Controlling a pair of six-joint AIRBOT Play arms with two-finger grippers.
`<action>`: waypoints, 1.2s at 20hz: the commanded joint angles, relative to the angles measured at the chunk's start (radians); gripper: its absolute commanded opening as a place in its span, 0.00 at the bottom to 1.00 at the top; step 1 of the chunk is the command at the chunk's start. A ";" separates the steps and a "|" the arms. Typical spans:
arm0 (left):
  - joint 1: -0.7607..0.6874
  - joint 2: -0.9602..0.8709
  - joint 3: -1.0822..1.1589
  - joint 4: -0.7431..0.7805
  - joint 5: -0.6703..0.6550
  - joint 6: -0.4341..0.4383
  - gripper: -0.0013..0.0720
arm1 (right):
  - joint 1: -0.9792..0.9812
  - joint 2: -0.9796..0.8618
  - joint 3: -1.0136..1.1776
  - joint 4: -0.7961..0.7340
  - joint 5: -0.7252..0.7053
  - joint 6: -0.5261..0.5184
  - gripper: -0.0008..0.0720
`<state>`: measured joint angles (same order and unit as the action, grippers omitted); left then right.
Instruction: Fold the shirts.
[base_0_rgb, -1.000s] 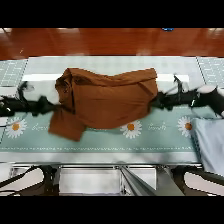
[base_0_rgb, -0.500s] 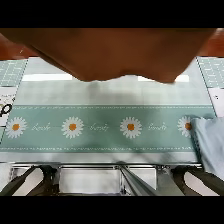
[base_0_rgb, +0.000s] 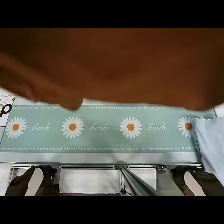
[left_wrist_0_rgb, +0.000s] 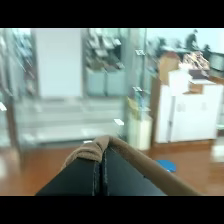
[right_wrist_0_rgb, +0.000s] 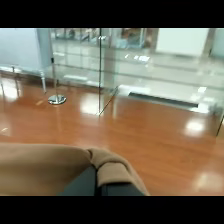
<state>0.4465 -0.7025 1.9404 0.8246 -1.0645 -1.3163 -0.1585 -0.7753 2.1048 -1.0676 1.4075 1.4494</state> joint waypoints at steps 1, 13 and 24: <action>-0.180 0.102 0.018 0.332 -0.029 -0.066 0.04 | -0.001 0.082 -0.013 -0.047 0.124 0.018 0.05; -0.393 -0.104 -0.469 0.663 -0.117 -0.216 0.04 | 0.000 0.032 -0.767 -0.006 -0.023 0.018 0.05; -0.393 -0.953 -0.315 0.462 0.292 -0.234 0.04 | 0.000 -0.880 -0.556 0.307 -0.373 -0.159 0.05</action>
<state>0.0540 -1.4521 1.5246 1.3430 -0.8371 -1.5349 -0.1581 -1.4273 1.4200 -0.8558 1.0981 1.3045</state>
